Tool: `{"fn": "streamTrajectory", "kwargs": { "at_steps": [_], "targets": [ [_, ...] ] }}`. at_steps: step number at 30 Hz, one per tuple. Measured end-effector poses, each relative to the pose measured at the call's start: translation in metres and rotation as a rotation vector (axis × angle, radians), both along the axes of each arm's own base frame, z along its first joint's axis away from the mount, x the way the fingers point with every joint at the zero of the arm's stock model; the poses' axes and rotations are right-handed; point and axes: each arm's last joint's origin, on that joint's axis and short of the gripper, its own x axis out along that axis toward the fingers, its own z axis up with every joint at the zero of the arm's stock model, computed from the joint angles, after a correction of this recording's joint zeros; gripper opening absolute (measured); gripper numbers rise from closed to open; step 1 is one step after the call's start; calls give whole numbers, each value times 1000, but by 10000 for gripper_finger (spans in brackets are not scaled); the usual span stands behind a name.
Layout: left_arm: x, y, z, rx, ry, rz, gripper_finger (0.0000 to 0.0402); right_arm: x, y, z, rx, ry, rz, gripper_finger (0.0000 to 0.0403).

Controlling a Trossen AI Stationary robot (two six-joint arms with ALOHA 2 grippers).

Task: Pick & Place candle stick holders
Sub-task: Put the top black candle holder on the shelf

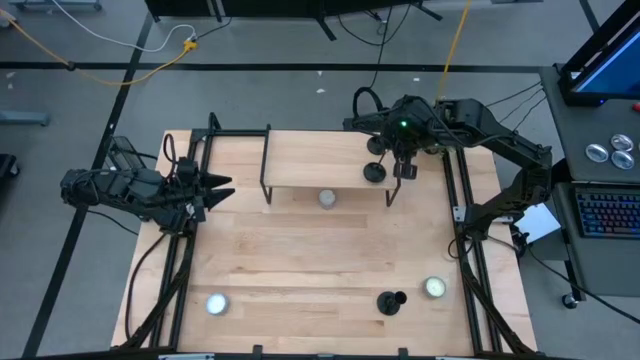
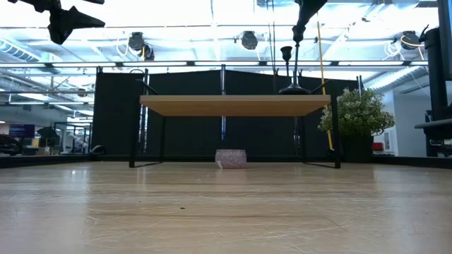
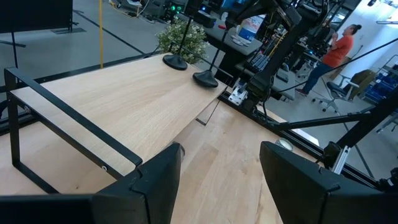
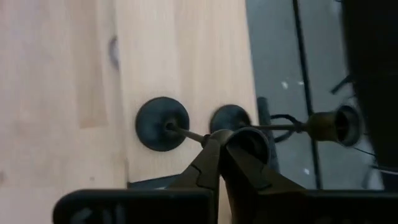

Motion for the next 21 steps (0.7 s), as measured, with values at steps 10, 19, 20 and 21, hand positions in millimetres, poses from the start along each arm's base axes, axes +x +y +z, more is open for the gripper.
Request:
{"fn": "streamTrajectory", "kwargs": {
  "at_steps": [10,19,20,21],
  "targets": [
    [0,0,0,2,0,0,225,-2,-1,-1,-60,48,-6,3],
    [0,0,0,3,1,0,225,-4,0,-2,-48,66,-3,3],
    [0,0,0,3,1,1,225,-3,0,-2,-37,62,4,3],
    [0,0,0,3,1,1,225,-3,1,-2,-27,58,9,3]
  ]
}}
